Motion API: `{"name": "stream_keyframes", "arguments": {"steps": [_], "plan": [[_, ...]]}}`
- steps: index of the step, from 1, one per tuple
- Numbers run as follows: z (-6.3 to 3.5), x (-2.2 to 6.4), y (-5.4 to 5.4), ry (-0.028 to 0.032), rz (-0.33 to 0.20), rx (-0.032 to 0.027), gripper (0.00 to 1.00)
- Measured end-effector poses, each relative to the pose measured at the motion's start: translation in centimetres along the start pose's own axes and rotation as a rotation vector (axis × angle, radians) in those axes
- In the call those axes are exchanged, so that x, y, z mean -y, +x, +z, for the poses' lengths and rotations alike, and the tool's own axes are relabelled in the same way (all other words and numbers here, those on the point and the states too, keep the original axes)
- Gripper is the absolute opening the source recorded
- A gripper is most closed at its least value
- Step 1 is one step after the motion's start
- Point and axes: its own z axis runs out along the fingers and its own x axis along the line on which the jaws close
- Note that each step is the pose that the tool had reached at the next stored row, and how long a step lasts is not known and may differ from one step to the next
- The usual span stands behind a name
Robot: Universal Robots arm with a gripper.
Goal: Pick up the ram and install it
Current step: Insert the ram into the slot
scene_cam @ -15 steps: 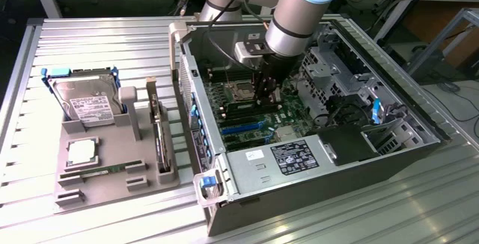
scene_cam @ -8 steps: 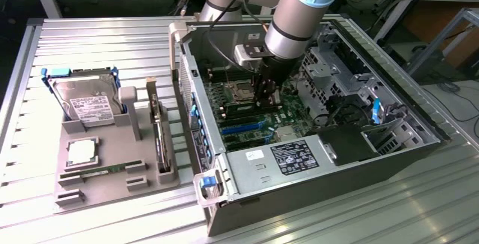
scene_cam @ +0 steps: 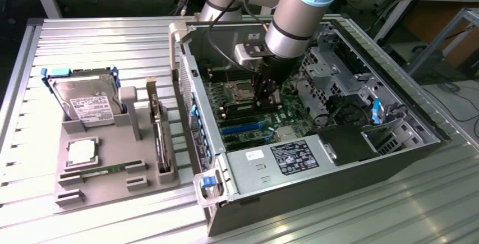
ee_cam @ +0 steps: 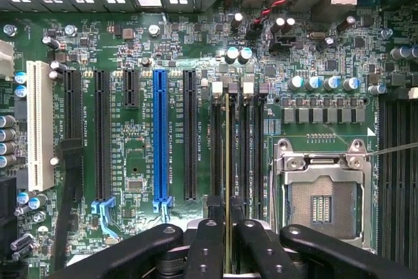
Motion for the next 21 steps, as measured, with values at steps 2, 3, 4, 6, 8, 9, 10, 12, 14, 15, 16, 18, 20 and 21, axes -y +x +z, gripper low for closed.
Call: {"name": "stream_keyframes", "arguments": {"steps": [2, 3, 4, 6, 8, 9, 10, 12, 14, 15, 16, 18, 20, 21], "plan": [[-0.01, 0.0, 0.0, 0.0, 0.0, 0.0, 0.14], [-0.01, 0.0, 0.0, 0.0, 0.0, 0.0, 0.14], [0.04, 0.0, 0.04, 0.0, 0.0, 0.0, 0.14], [0.04, 0.0, 0.12, -0.0001, 0.0, -0.0002, 0.14], [0.1, 0.01, 0.22, 0.0, 0.0, 0.0, 0.14], [0.14, 0.01, 0.24, 0.0, 0.0, -0.0003, 0.14], [0.15, 0.01, 0.25, 0.0, 0.0, -0.0003, 0.14], [0.26, 0.01, 0.28, -0.0001, 0.0, -0.0007, 0.14], [0.28, 0.02, 0.34, -0.0001, 0.0, -0.0007, 0.14], [0.24, 0.02, 0.34, 0.0, 0.0, -0.0002, 0.14], [0.19, 0.01, 0.34, 0.0, 0.001, -0.0001, 0.14], [0.13, 0.01, 0.33, 0.0, 0.003, 0.0, 0.14], [0.12, 0.01, 0.34, 0.0, 0.003, -0.0002, 0.14], [0.12, 0.01, 0.34, 0.0, 0.003, -0.0002, 0.14]]}}
